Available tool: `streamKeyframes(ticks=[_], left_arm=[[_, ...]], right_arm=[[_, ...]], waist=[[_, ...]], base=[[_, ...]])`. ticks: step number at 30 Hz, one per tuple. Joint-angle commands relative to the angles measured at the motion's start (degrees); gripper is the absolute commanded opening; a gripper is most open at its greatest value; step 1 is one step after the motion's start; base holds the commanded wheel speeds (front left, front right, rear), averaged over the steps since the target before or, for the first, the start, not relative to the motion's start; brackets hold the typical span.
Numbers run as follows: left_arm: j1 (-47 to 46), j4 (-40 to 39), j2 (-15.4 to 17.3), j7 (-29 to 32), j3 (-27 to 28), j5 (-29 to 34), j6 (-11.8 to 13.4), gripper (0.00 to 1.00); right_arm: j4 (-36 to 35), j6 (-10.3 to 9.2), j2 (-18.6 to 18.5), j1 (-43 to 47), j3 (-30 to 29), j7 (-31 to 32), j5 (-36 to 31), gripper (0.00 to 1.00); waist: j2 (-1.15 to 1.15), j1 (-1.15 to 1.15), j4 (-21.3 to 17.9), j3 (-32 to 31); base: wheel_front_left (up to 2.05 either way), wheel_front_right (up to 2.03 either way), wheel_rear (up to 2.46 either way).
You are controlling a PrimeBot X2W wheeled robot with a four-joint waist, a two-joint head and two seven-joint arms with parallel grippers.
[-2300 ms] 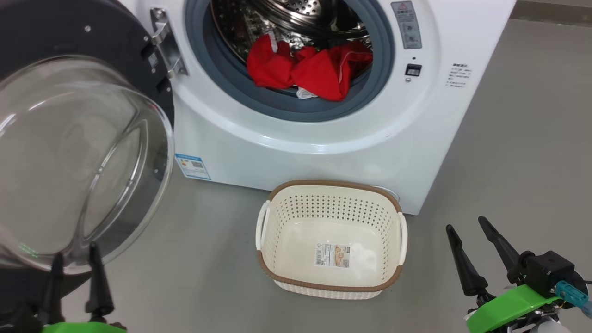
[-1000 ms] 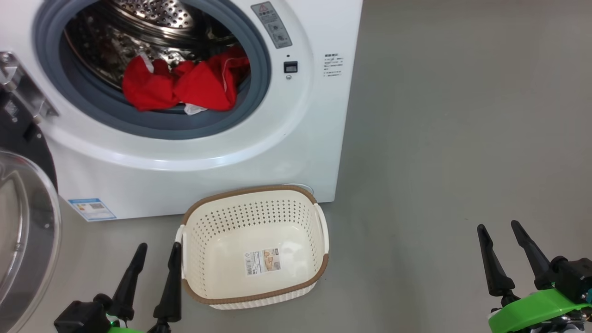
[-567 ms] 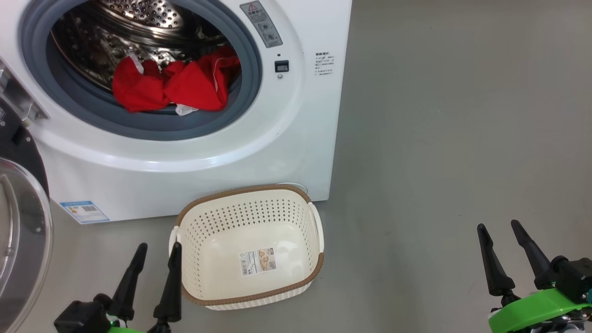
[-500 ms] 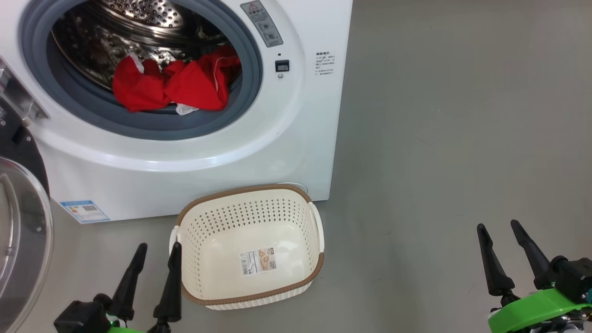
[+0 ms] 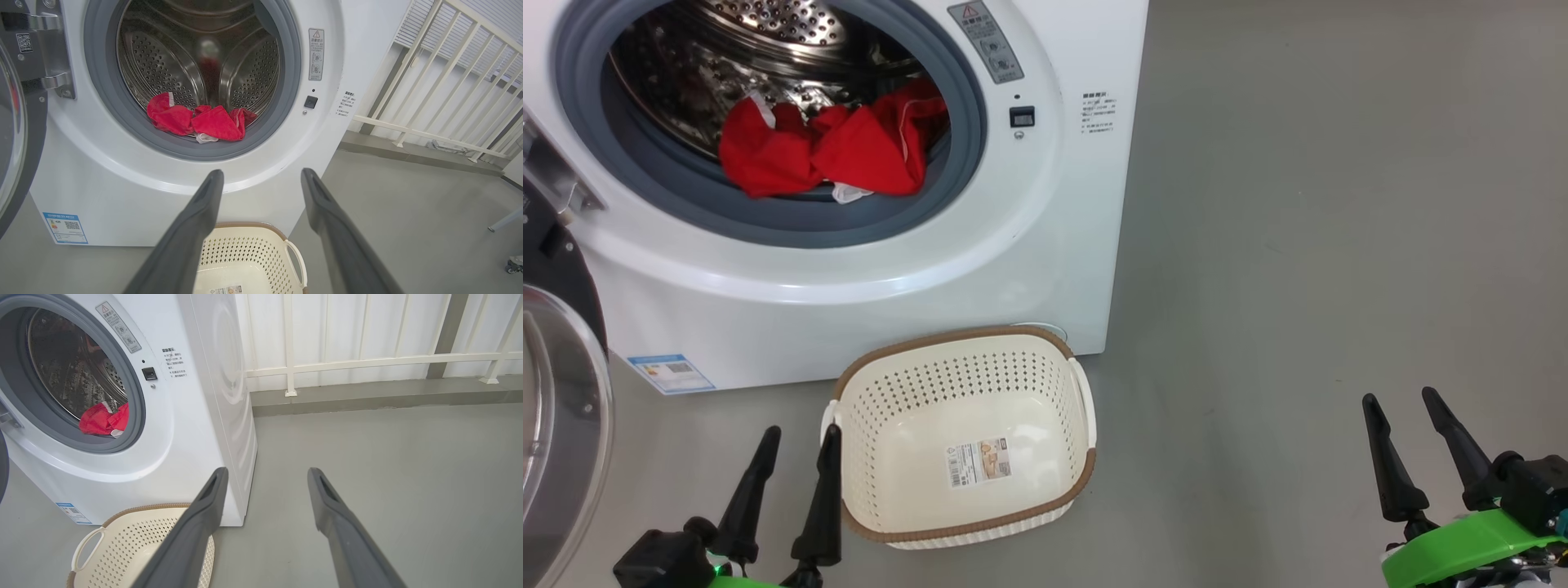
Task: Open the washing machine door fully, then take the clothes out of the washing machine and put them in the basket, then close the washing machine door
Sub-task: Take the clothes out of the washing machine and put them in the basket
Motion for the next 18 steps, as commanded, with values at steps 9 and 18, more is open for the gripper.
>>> streamKeyframes(ticks=[9,18], left_arm=[[-2.1,-1.6,1.1,-0.3,2.3,-0.7,0.0,1.00],[-3.2,-1.4,0.9,-0.3,2.3,-0.4,0.0,1.00]], right_arm=[[-1.6,0.36,-0.9,-0.8,1.0,-0.5,0.7,1.00],[-1.7,0.36,-0.9,-1.2,0.9,-0.5,0.6,1.00]], waist=[[0.00,0.00,0.1,0.7],[0.00,0.00,0.5,1.4]], base=[[1.07,-1.07,0.00],[1.07,-1.07,0.00]])
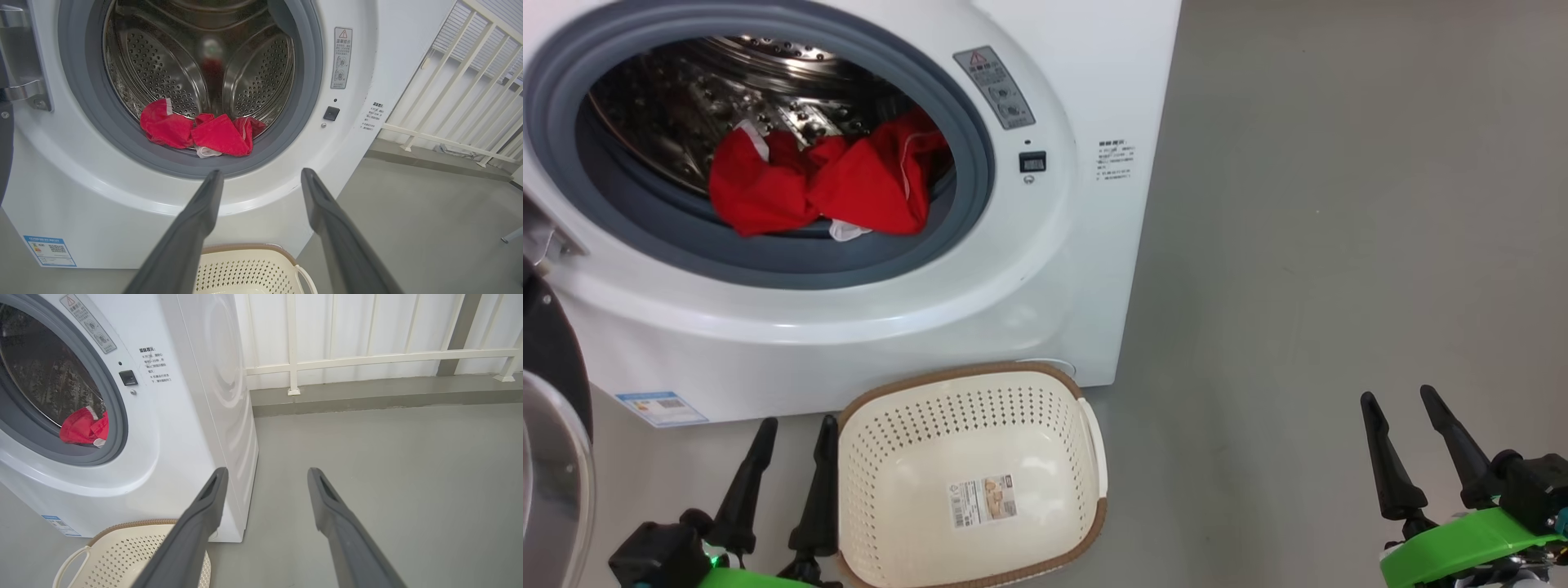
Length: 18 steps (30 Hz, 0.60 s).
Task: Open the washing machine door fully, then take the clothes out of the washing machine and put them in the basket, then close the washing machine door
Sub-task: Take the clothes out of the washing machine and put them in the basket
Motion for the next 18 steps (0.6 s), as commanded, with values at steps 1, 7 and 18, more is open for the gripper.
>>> streamKeyframes(ticks=[1,7,18], left_arm=[[-2.6,-1.3,0.9,-0.3,2.1,-0.1,0.0,1.00],[-3.1,-0.8,0.7,-0.3,2.3,0.9,0.0,1.00],[-3.0,-0.5,0.6,-0.3,2.1,1.2,0.0,1.00]], right_arm=[[-1.5,0.36,-1.1,-1.2,0.9,-0.5,0.6,1.00],[-1.5,0.36,-1.0,-1.5,1.0,-0.5,0.6,1.00],[-1.4,0.36,-1.0,-1.5,1.0,-0.5,0.7,1.00]], waist=[[0.00,0.00,0.1,0.1],[0.00,0.00,0.4,0.6],[0.00,0.00,0.7,0.8]], base=[[1.06,-1.06,0.00],[0.73,-0.73,0.00],[0.04,-0.04,0.00]])
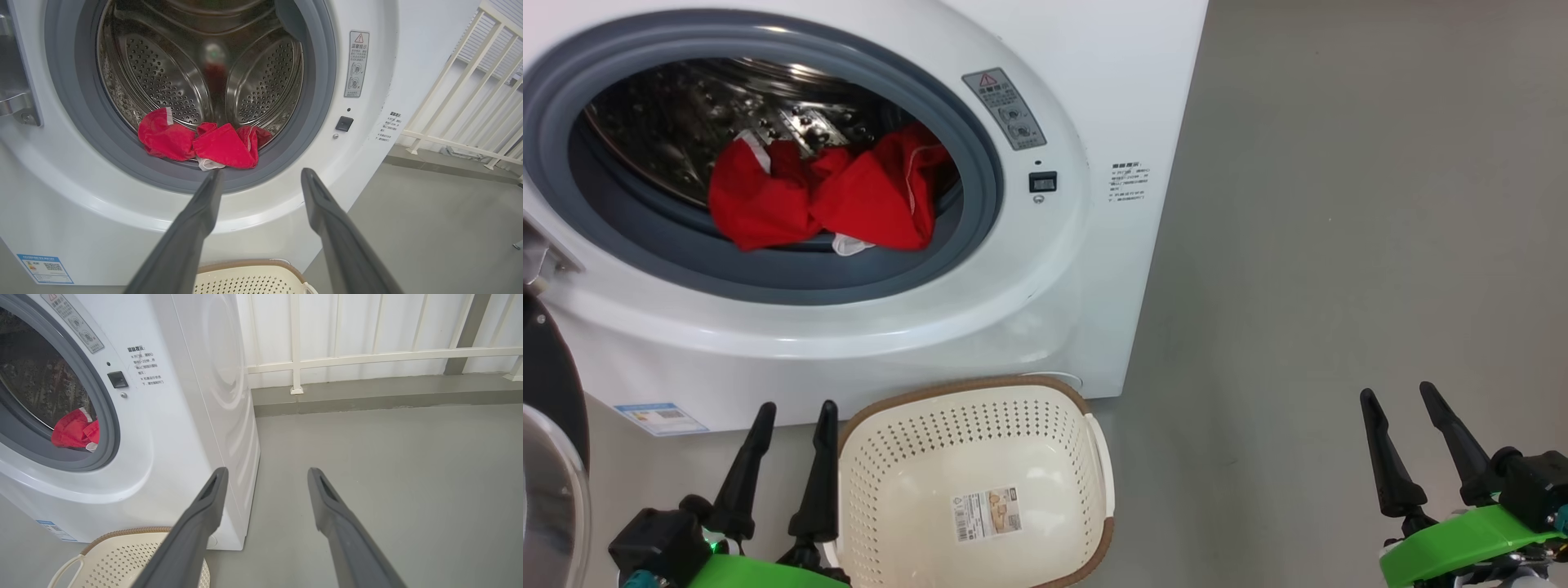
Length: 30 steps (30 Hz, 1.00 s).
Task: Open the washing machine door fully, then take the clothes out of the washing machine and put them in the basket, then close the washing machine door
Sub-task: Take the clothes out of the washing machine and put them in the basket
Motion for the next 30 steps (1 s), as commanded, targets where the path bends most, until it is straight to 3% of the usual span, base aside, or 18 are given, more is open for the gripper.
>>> streamKeyframes(ticks=[1,11,17,23,30], left_arm=[[-1.3,-1.0,0.9,-0.3,1.9,0.6,0.0,1.00],[-3.0,0.3,1.0,-0.3,1.6,0.7,0.0,1.00],[-9.3,3.6,1.2,-0.3,1.2,1.8,0.0,1.00],[-19.1,11.8,1.1,-0.3,1.9,3.4,0.0,1.00],[-30.8,24.5,3.4,-0.3,0.8,4.7,0.0,1.00]], right_arm=[[-1.4,0.36,-1.0,-1.2,1.0,-0.5,0.7,1.00],[-1.6,0.36,-0.8,-2.5,1.1,-0.5,0.8,1.00],[-2.1,0.36,-0.3,-4.3,1.2,-0.5,0.8,1.00],[-2.2,0.36,0.2,-6.7,1.7,-0.5,1.0,1.00],[-2.3,0.36,1.4,-9.3,2.5,-0.5,1.2,1.00]], waist=[[0.00,0.00,0.0,0.1],[0.00,0.00,-0.3,2.1],[0.00,0.00,-0.5,6.1],[0.00,0.00,-1.6,10.5],[0.00,0.00,-4.2,14.7]], base=[[0.00,0.00,0.00],[0.00,0.00,0.00],[0.00,0.00,0.00],[0.00,0.00,0.00],[0.00,0.00,0.00]])
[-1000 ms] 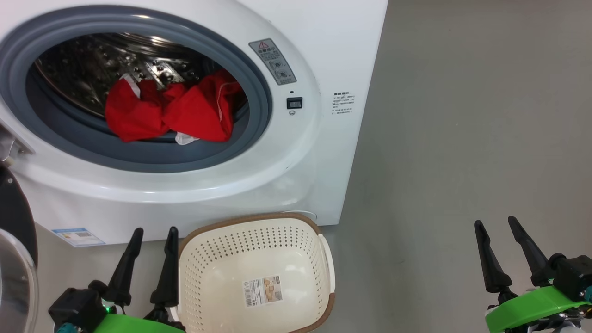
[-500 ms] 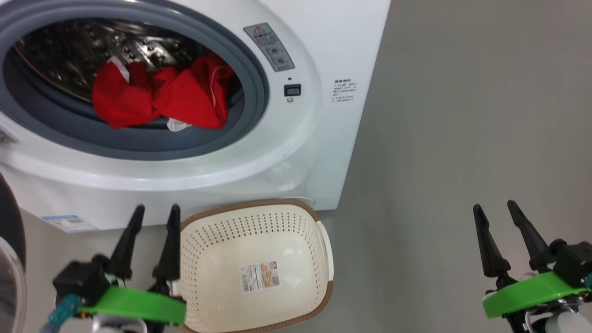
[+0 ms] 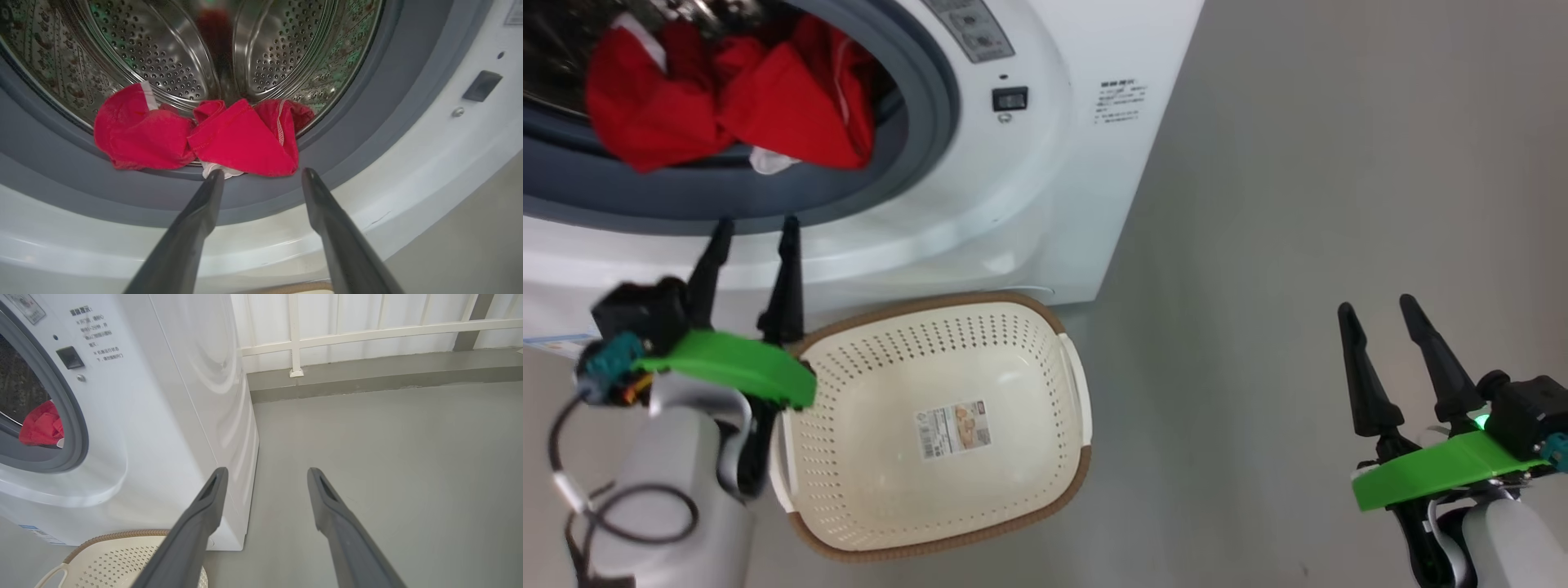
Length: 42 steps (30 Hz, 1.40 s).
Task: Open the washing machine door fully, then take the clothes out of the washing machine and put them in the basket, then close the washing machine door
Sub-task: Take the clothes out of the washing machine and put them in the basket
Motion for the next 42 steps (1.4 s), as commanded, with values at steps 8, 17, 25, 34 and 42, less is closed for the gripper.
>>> streamKeyframes(ticks=[8,17,25,34,42], left_arm=[[-14.5,13.3,5.6,-0.3,-1.4,-1.0,0.0,1.00],[-25.6,25.5,8.5,-0.3,-3.7,-0.9,0.0,1.00],[-32.0,34.0,10.2,-0.2,-4.7,-0.2,0.8,1.00],[-35.0,37.7,11.4,1.6,-5.3,-0.4,1.9,1.00],[-35.7,38.6,11.6,2.5,-6.2,-0.4,1.9,0.00]], right_arm=[[-1.7,0.36,0.3,-3.1,1.8,-0.4,1.4,1.00],[-2.2,0.36,1.2,-5.1,2.4,-0.4,1.6,1.00],[-2.5,0.36,1.7,-6.2,2.8,-0.4,1.7,1.00],[-2.5,0.36,2.2,-7.3,3.0,-0.4,1.7,1.00],[-2.7,0.36,2.4,-7.5,2.9,-0.4,1.6,1.00]], waist=[[0.00,0.00,-4.3,6.0],[0.00,0.00,-6.4,9.5],[0.00,0.00,-7.6,11.3],[0.00,0.00,-8.5,12.5],[0.00,0.00,-8.5,12.8]], base=[[0.00,0.00,0.00],[0.00,0.00,0.00],[0.00,0.00,0.00],[0.00,0.00,0.00],[0.00,0.00,0.00]])
